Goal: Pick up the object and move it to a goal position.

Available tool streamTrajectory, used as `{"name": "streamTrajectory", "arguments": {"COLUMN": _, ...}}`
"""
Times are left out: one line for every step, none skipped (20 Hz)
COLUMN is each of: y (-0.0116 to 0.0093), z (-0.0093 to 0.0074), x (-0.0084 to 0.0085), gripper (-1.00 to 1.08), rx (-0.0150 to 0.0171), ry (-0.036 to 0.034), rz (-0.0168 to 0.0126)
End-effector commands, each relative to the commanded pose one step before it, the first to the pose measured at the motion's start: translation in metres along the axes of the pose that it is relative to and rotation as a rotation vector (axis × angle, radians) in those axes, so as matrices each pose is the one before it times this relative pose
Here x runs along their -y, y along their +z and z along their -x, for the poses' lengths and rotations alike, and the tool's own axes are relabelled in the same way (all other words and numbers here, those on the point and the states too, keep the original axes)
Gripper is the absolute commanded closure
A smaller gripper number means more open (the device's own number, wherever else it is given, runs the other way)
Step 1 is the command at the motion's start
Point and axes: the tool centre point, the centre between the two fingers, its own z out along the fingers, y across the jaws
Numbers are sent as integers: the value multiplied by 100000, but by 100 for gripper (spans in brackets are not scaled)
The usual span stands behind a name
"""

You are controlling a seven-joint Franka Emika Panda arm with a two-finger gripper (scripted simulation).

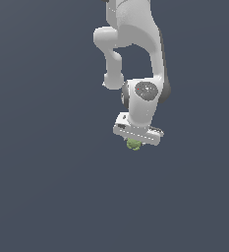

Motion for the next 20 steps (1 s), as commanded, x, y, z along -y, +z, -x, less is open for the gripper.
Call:
{"name": "streamTrajectory", "arguments": {"y": -2126, "z": 459, "x": 141, "gripper": 108, "rx": -104, "ry": 30, "rz": -50}}
{"name": "streamTrajectory", "arguments": {"y": -953, "z": 220, "x": 67, "gripper": 108, "rx": 0, "ry": 0, "rz": 0}}
{"name": "streamTrajectory", "arguments": {"y": -1003, "z": 230, "x": 70, "gripper": 108, "rx": 0, "ry": 0, "rz": 0}}
{"name": "streamTrajectory", "arguments": {"y": -1050, "z": 240, "x": 74, "gripper": 108, "rx": 0, "ry": 0, "rz": 0}}
{"name": "streamTrajectory", "arguments": {"y": -1095, "z": 249, "x": 77, "gripper": 108, "rx": 0, "ry": 0, "rz": 0}}
{"name": "streamTrajectory", "arguments": {"y": -1137, "z": 257, "x": 80, "gripper": 108, "rx": 0, "ry": 0, "rz": 0}}
{"name": "streamTrajectory", "arguments": {"y": -1178, "z": 264, "x": 82, "gripper": 108, "rx": -22, "ry": 15, "rz": 41}}
{"name": "streamTrajectory", "arguments": {"y": -1218, "z": 272, "x": 86, "gripper": 108, "rx": 0, "ry": 0, "rz": 0}}
{"name": "streamTrajectory", "arguments": {"y": -1235, "z": 274, "x": 87, "gripper": 108, "rx": 0, "ry": 0, "rz": 0}}
{"name": "streamTrajectory", "arguments": {"y": -1234, "z": 272, "x": 88, "gripper": 108, "rx": 0, "ry": 0, "rz": 0}}
{"name": "streamTrajectory", "arguments": {"y": -1233, "z": 269, "x": 87, "gripper": 108, "rx": -21, "ry": 20, "rz": 39}}
{"name": "streamTrajectory", "arguments": {"y": -1226, "z": 267, "x": 88, "gripper": 108, "rx": 0, "ry": 0, "rz": 0}}
{"name": "streamTrajectory", "arguments": {"y": -1207, "z": 261, "x": 88, "gripper": 108, "rx": 0, "ry": 0, "rz": 0}}
{"name": "streamTrajectory", "arguments": {"y": -1189, "z": 255, "x": 88, "gripper": 108, "rx": 0, "ry": 0, "rz": 0}}
{"name": "streamTrajectory", "arguments": {"y": -1173, "z": 250, "x": 88, "gripper": 108, "rx": 0, "ry": 0, "rz": 0}}
{"name": "streamTrajectory", "arguments": {"y": -1158, "z": 245, "x": 90, "gripper": 108, "rx": -22, "ry": 19, "rz": 40}}
{"name": "streamTrajectory", "arguments": {"y": -1146, "z": 240, "x": 88, "gripper": 108, "rx": 0, "ry": 0, "rz": 0}}
{"name": "streamTrajectory", "arguments": {"y": -1134, "z": 236, "x": 89, "gripper": 108, "rx": 0, "ry": 0, "rz": 0}}
{"name": "streamTrajectory", "arguments": {"y": -1124, "z": 231, "x": 90, "gripper": 108, "rx": 0, "ry": 0, "rz": 0}}
{"name": "streamTrajectory", "arguments": {"y": -1114, "z": 227, "x": 91, "gripper": 108, "rx": 0, "ry": 0, "rz": 0}}
